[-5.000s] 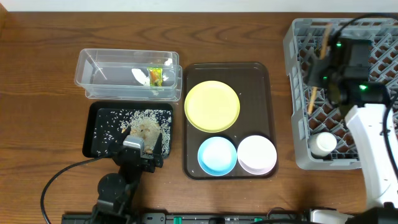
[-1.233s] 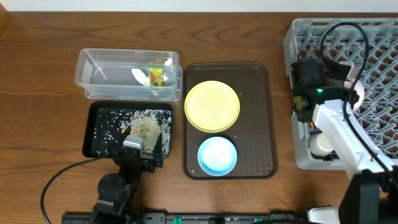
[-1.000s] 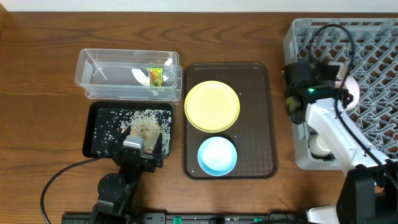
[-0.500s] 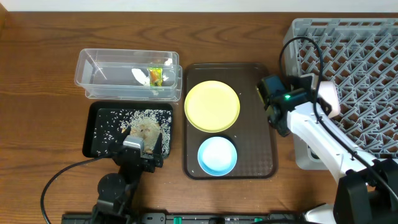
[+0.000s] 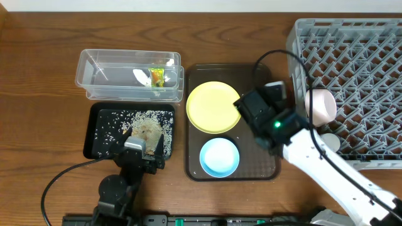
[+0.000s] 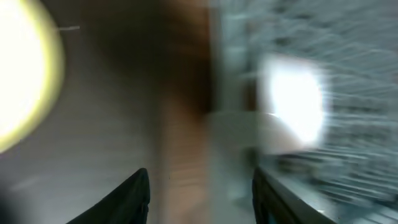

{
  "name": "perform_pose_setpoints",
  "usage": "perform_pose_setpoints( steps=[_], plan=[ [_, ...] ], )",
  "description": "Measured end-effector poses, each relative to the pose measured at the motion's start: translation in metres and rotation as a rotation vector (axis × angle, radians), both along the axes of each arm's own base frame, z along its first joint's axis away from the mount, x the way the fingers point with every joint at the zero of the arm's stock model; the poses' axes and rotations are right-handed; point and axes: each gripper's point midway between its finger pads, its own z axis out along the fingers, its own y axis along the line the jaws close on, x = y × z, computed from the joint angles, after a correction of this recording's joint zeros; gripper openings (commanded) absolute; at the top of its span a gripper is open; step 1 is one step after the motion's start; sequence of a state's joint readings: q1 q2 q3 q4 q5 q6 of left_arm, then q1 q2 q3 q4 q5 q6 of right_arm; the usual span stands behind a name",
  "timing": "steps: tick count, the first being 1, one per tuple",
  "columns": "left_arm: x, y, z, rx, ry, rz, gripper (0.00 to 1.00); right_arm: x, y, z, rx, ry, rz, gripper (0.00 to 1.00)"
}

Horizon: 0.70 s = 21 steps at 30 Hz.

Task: Sort waste into correct bins and load items into the dishwasher rack
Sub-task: 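Reach the right gripper to the blue bowl and grasp its rim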

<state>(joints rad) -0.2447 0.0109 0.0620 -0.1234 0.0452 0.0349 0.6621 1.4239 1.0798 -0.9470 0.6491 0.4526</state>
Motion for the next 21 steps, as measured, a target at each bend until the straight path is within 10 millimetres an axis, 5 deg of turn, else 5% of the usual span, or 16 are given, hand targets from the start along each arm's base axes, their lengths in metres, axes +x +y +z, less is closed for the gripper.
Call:
perform_pose_setpoints(
  steps=[4, 9, 15, 17, 21],
  plan=[
    [0.000, 0.000, 0.000, 0.000, 0.000, 0.000, 0.91, -0.021, 0.057, -0.019, 0.210, 0.132, 0.143, 0.49],
    [0.000, 0.000, 0.000, 0.000, 0.000, 0.000, 0.91, -0.056, 0.097, -0.043, 0.328, 0.325, 0.263, 0.44],
    [0.000, 0.000, 0.000, 0.000, 0.000, 0.000, 0.91, -0.081, 0.102, -0.090, 0.323, 0.460, 0.283, 0.38],
    [0.000, 0.000, 0.000, 0.000, 0.000, 0.000, 0.91, -0.087, 0.102, -0.109, 0.335, 0.484, 0.279, 0.22],
    [0.000, 0.000, 0.000, 0.000, 0.000, 0.000, 0.91, -0.099, 0.091, -0.128, 0.312, 0.531, 0.236, 0.06]
  ],
)
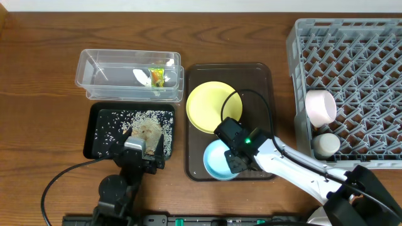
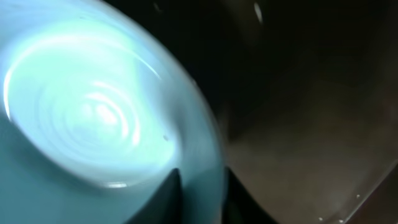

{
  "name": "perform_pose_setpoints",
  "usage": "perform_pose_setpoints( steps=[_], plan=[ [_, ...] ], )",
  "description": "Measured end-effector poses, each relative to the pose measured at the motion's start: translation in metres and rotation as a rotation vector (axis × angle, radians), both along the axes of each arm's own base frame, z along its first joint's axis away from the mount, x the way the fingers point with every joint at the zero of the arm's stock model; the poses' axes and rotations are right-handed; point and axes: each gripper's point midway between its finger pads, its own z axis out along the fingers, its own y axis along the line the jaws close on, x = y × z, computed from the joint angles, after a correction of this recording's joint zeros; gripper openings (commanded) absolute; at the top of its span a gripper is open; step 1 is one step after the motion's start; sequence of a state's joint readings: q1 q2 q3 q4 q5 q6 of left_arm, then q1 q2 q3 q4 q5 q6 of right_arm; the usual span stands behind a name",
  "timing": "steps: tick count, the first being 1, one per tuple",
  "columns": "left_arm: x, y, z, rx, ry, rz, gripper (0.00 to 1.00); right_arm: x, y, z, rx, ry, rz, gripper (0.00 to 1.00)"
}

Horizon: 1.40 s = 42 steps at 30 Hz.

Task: Sort waste into correct bins and load items into the dishwasher rack

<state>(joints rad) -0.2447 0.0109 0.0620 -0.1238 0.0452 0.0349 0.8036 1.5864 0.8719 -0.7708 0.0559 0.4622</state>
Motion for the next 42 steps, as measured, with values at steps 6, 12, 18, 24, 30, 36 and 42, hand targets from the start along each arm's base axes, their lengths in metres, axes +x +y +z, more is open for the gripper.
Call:
perform_pose_setpoints(
  steps=[6, 12, 18, 24, 30, 36, 42],
  plan=[
    [0.000, 0.000, 0.000, 0.000, 0.000, 0.000, 0.91, 0.009, -0.004, 0.013, -0.018, -0.050, -0.026, 0.01],
    [0.000, 0.000, 0.000, 0.000, 0.000, 0.000, 0.91, 0.038, -0.036, 0.063, -0.120, -0.235, -0.085, 0.01],
    [0.000, 0.000, 0.000, 0.000, 0.000, 0.000, 0.91, 0.104, -0.091, 0.163, -0.242, -0.685, -0.302, 0.01],
    [0.000, 0.000, 0.000, 0.000, 0.000, 0.000, 0.91, 0.141, -0.168, 0.244, -0.441, -1.059, -0.621, 0.01],
    [0.000, 0.000, 0.000, 0.000, 0.000, 0.000, 0.91, 0.159, -0.235, 0.266, -0.636, -1.142, -0.822, 0.01],
    [0.000, 0.000, 0.000, 0.000, 0.000, 0.000, 0.91, 0.181, -0.276, 0.242, -0.781, -1.064, -0.851, 0.01],
    [0.000, 0.000, 0.000, 0.000, 0.000, 0.000, 0.91, 0.207, -0.290, 0.198, -0.865, -0.971, -0.792, 0.01]
  ],
)
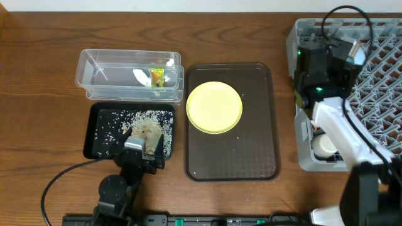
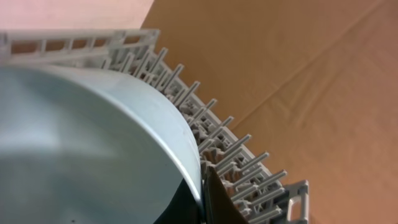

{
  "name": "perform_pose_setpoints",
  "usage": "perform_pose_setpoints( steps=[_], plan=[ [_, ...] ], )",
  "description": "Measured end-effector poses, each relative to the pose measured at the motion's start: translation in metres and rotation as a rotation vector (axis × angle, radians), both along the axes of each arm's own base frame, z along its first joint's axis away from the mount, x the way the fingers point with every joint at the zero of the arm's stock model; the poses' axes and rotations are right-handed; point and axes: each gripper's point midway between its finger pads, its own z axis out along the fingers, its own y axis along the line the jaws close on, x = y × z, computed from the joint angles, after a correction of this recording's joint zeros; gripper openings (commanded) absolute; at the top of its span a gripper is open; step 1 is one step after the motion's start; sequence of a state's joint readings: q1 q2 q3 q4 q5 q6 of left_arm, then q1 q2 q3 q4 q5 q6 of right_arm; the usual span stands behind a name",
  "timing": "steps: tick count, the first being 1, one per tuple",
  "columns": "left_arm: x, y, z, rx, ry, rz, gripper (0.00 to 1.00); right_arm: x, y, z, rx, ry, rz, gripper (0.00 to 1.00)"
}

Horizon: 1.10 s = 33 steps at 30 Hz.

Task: Sort waste into correct bins and load items into the dishwasher rack

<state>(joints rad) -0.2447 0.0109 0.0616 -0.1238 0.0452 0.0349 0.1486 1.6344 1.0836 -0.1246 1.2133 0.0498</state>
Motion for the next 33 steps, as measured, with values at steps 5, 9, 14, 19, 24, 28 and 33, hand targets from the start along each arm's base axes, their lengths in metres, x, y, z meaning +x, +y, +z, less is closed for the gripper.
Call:
perform_pose_setpoints(
  steps=[5, 9, 14, 19, 24, 28, 33],
  plan=[
    [0.000, 0.000, 0.000, 0.000, 0.000, 0.000, 0.91, 0.016, 0.001, -0.027, -0.029, 0.084, 0.021, 0.01],
    [0.000, 0.000, 0.000, 0.000, 0.000, 0.000, 0.91, 0.021, 0.002, -0.039, -0.056, 0.147, 0.034, 0.01],
    [0.000, 0.000, 0.000, 0.000, 0.000, 0.000, 0.91, 0.024, 0.001, -0.036, -0.075, 0.158, 0.041, 0.01],
    [0.000, 0.000, 0.000, 0.000, 0.000, 0.000, 0.91, 0.027, 0.000, -0.032, -0.094, 0.176, 0.049, 0.01],
    [0.000, 0.000, 0.000, 0.000, 0.000, 0.000, 0.91, 0.030, -0.003, -0.035, -0.088, 0.190, 0.065, 0.01],
    [0.000, 0.000, 0.000, 0.000, 0.000, 0.000, 0.91, 0.031, -0.005, -0.039, -0.086, 0.206, 0.070, 0.01],
    [0.000, 0.000, 0.000, 0.000, 0.000, 0.000, 0.91, 0.032, 0.007, -0.044, -0.098, 0.253, 0.103, 0.01]
  ],
)
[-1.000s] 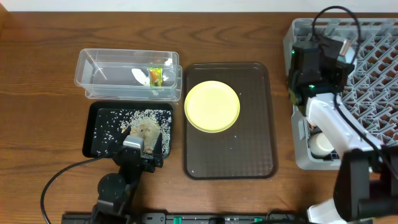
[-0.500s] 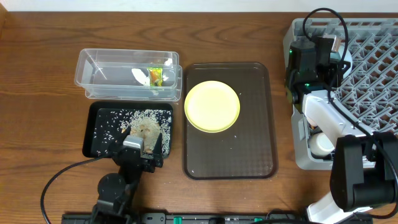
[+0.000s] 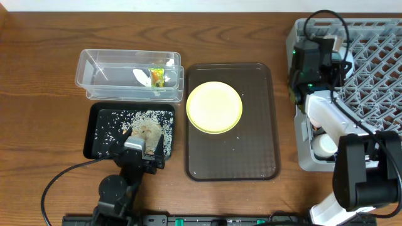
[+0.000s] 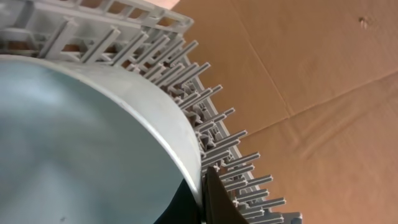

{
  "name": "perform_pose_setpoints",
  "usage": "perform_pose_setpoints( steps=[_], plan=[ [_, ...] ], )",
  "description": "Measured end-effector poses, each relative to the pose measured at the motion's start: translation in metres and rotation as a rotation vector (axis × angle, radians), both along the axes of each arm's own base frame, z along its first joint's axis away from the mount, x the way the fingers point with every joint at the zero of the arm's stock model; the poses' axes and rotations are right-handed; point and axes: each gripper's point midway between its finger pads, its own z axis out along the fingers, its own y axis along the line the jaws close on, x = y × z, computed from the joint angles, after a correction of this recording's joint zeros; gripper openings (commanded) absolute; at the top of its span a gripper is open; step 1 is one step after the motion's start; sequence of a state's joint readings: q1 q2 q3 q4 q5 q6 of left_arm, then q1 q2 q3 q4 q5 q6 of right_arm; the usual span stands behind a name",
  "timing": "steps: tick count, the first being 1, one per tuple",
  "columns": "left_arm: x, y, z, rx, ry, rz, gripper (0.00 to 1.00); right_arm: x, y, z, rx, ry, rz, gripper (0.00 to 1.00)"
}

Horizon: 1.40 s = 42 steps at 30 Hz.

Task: Sort waste into correct bins and load items into the dishwasher rack

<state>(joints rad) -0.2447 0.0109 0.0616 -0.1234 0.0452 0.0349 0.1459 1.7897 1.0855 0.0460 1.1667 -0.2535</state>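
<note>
My right gripper is shut on the rim of the pale blue bowl, which fills the left of the right wrist view. The bowl is tipped on edge over the tines of the grey dishwasher rack. From overhead, the right arm is at the rack's far left corner. The yellow plate lies on the brown tray. My left gripper rests at the near edge of the black tray of rice and food scraps; its jaws do not show clearly.
A clear plastic bin at the back left holds a white scrap and a yellow-green wrapper. A white cup stands in the rack's near left corner. Cables loop above the rack and over the table at front left.
My right gripper still holds the blue bowl over the rack's far left corner. It has shifted a little left and the bowl is tipped more steeply against the tines. The left arm has not moved.
My right gripper was open over the tray's right edge, with the blue bowl on the tray in front of the yellow plate. Then it was at the bowl's rim. Then the bowl was off the tray, held over the rack's far left corner, where it remains.
</note>
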Motion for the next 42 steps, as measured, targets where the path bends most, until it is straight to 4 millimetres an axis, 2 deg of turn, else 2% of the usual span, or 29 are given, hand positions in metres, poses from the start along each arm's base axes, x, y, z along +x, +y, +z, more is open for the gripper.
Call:
perform_pose_setpoints(
  steps=[3, 4, 5, 11, 18, 26, 31, 34, 36, 38, 40, 42],
  plan=[
    [0.000, 0.000, 0.000, 0.000, 0.000, 0.000, 0.91, -0.002, 0.016, -0.002, -0.020, 0.041, 0.028, 0.05],
    [0.000, 0.000, 0.000, 0.000, 0.000, 0.000, 0.91, -0.002, 0.022, -0.002, -0.031, 0.055, 0.039, 0.14],
    [0.000, 0.000, 0.000, 0.000, 0.000, 0.000, 0.91, -0.003, 0.029, -0.003, -0.037, 0.061, 0.051, 0.18],
    [0.000, 0.000, 0.000, 0.000, 0.000, 0.000, 0.91, 0.001, 0.067, -0.003, -0.047, 0.069, 0.136, 0.24],
    [0.000, 0.000, 0.000, 0.000, 0.000, 0.000, 0.91, -0.006, 0.080, 0.002, -0.090, 0.075, 0.134, 0.26],
    [0.000, 0.000, 0.000, 0.000, 0.000, 0.000, 0.91, -0.009, 0.106, 0.003, -0.107, 0.089, 0.192, 0.29],
    [0.000, 0.000, 0.000, 0.000, 0.000, 0.000, 0.91, -0.014, 0.137, 0.008, -0.012, 0.095, 0.331, 0.41],
    [0.000, 0.000, 0.000, 0.000, 0.000, 0.000, 0.91, -0.024, 0.155, 0.018, 0.147, 0.078, 0.447, 0.46],
    [0.000, 0.000, 0.000, 0.000, 0.000, 0.000, 0.91, -0.031, 0.161, 0.026, 0.283, 0.050, 0.505, 0.42],
    [0.000, 0.000, 0.000, 0.000, 0.000, 0.000, 0.91, -0.036, 0.162, 0.032, 0.412, 0.019, 0.540, 0.29],
    [0.000, 0.000, 0.000, 0.000, 0.000, 0.000, 0.91, -0.037, 0.153, 0.035, 0.522, -0.011, 0.542, 0.19],
    [0.000, 0.000, 0.000, 0.000, 0.000, 0.000, 0.91, -0.035, 0.134, 0.034, 0.599, -0.036, 0.504, 0.12]
  ],
)
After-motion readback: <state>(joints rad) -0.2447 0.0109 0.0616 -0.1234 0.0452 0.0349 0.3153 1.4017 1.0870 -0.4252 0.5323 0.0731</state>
